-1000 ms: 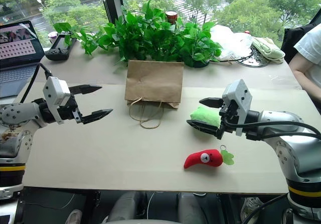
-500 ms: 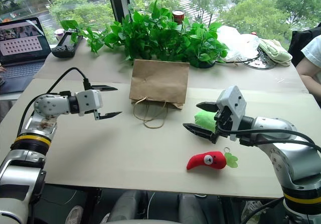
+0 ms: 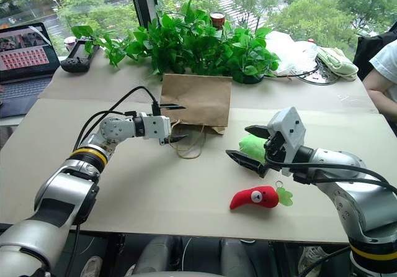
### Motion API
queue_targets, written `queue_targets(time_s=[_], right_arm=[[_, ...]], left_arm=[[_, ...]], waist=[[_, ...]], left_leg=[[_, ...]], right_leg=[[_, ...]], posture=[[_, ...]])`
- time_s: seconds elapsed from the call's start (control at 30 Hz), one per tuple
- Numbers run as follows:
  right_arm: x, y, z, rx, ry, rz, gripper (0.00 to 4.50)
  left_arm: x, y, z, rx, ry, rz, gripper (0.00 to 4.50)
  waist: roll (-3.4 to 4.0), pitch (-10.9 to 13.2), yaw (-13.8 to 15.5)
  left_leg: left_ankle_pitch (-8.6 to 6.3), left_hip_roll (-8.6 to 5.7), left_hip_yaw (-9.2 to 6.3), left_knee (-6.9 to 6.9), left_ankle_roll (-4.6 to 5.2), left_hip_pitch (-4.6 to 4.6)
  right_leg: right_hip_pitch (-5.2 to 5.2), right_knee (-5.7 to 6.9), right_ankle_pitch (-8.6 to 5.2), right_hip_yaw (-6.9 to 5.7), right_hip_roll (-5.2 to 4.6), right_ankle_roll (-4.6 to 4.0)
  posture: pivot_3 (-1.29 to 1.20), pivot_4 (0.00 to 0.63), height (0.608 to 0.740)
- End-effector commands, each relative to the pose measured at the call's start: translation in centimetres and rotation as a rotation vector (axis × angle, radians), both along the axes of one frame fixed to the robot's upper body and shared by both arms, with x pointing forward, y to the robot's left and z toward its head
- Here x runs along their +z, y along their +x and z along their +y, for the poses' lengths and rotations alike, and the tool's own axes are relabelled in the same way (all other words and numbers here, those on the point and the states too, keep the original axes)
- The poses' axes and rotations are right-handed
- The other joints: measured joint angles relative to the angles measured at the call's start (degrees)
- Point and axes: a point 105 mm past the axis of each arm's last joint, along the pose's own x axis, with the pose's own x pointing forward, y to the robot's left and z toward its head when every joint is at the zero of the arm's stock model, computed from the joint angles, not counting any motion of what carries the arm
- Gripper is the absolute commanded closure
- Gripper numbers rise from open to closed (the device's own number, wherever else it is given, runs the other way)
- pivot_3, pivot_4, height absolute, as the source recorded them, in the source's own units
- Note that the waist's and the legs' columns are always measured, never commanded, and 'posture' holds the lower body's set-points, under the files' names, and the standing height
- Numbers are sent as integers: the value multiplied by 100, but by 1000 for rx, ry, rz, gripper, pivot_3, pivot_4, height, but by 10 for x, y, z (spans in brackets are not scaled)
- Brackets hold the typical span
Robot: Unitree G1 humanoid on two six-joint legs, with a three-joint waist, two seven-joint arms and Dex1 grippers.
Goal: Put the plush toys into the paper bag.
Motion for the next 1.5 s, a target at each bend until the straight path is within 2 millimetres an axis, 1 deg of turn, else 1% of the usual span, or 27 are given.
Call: queue_targets(time_s=[0.03,0.1,0.23,0.33,0.37,0.53,0.67,0.77,0.9,0.97,1.1,1.17,1.33,1.43,1.5], right_arm=[[12,-3,2,3,11,-53,0],[12,-3,2,0,11,-54,0],[12,-1,3,-3,12,-56,0],[12,-1,3,-3,12,-58,0],[12,0,3,-5,11,-59,0],[12,2,3,-11,10,-61,0],[10,4,3,-21,9,-60,0],[8,5,3,-30,5,-54,0],[2,4,5,-31,8,-38,0],[-1,3,8,-28,10,-30,0],[-7,2,15,-21,23,-14,0],[-9,2,17,-20,29,-8,0],[-14,3,19,-30,23,6,0],[-17,3,20,-32,32,24,0],[-16,1,23,-23,45,29,502]], left_arm=[[16,1,0,-18,-28,-34,670],[13,1,2,-19,-13,-22,1467],[11,1,4,-14,-4,-12,2898],[8,1,5,-9,5,-2,4138],[7,1,6,-6,5,2,4427],[7,1,5,-2,-9,14,4427],[15,-3,4,-36,-66,29,4427],[27,-9,9,-64,-142,64,4427],[53,-29,18,-129,-261,138,4427],[60,-43,22,-147,-284,171,4427],[62,-66,31,-124,-283,238,4427],[60,-72,32,-108,-275,258,4427],[57,-75,31,-88,-270,285,4427],[59,-69,30,-69,-286,291,4427],[63,-65,28,-60,-305,292,4500]], waist=[[0,0,8],[0,0,15],[0,0,17],[0,0,17],[0,0,17],[0,0,16],[0,0,12],[0,0,8],[1,0,-39],[2,-1,-85],[3,-2,-121],[4,-2,-113],[4,-2,-69],[4,-2,-69],[4,-2,-68]], left_leg=[[0,0,0,0,0,0],[0,-1,0,1,0,0],[0,-1,0,1,0,-1],[0,0,0,2,0,-1],[0,-1,0,2,0,-1],[0,0,0,2,0,0],[0,0,0,2,0,-1],[0,0,0,3,0,0],[0,3,-2,3,0,0],[0,8,-13,3,0,0],[1,7,-39,4,0,8],[1,6,-40,5,-1,15],[3,3,-45,11,-1,25],[2,2,-49,11,0,29],[2,2,-54,10,0,28]], right_leg=[[0,0,0,0,0,0],[0,0,0,-1,-1,0],[1,-1,0,-1,-1,0],[1,0,0,-1,-1,0],[1,0,0,-1,-1,0],[1,0,0,-1,0,0],[1,0,0,-1,0,0],[1,1,0,-1,0,0],[0,5,0,0,1,0],[0,8,0,2,3,0],[5,12,0,6,3,0],[12,11,0,5,4,0],[36,6,-1,2,4,2],[43,2,-2,2,4,3],[43,1,-2,1,6,3]], posture=[[0,150,740],[0,150,740],[0,150,740],[0,150,740],[0,150,740],[0,150,740],[0,150,740],[0,150,740],[0,150,740],[0,150,740],[0,150,740],[0,150,740],[0,150,740],[0,150,740],[0,150,740]])
